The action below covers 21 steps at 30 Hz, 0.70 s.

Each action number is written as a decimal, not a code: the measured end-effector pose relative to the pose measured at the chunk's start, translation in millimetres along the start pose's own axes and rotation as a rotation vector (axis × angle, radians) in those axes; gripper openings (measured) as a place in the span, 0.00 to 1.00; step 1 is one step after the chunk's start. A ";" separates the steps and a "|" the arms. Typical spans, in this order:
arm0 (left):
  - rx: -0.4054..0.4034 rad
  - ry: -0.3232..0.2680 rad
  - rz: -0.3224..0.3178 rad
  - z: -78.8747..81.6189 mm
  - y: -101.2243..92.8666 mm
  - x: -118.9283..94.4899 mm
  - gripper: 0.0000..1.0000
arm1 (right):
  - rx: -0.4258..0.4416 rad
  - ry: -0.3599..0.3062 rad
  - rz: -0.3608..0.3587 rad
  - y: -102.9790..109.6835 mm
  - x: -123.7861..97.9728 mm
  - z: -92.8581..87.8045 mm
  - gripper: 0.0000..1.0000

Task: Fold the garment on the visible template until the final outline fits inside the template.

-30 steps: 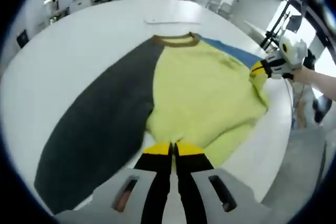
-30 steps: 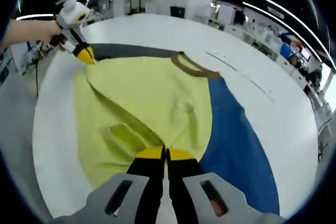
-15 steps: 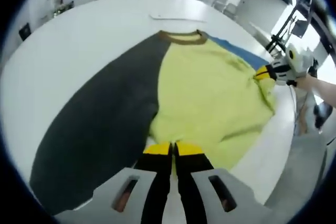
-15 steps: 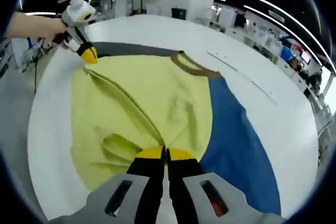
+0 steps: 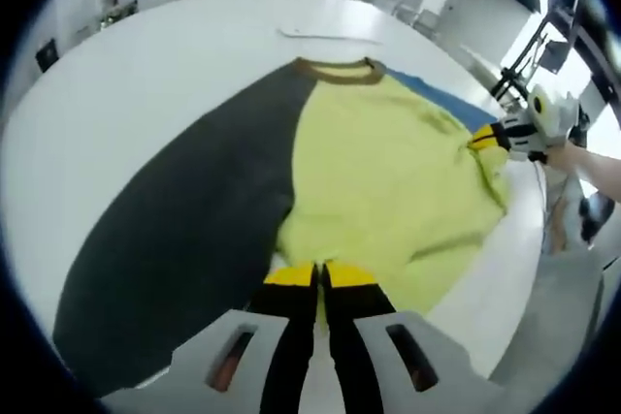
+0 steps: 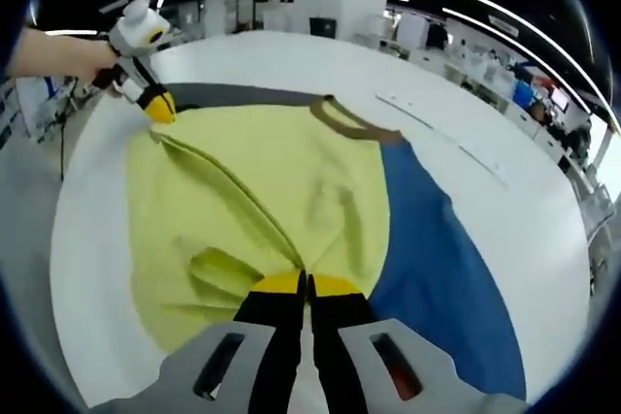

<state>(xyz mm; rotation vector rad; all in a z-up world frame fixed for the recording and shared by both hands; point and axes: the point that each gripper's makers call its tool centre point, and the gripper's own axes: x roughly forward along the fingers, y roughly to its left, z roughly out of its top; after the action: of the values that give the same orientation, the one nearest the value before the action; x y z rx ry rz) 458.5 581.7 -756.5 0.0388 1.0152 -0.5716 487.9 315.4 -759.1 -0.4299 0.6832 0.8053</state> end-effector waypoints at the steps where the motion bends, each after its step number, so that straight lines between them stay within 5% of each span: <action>1: 0.003 0.000 0.004 0.2 0.1 -0.6 0.02 | 0.002 -0.002 -0.006 -0.5 -0.7 0.7 0.04; 21: 0.017 -0.050 0.013 10.9 -7.6 -19.8 0.24 | 0.070 -0.086 -0.060 -6.9 -35.9 19.0 0.25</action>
<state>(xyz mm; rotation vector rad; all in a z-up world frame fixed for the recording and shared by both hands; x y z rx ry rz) 455.7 580.6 -732.8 0.0464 0.9612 -0.5667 482.7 304.1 -719.9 -0.3494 0.6139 0.7369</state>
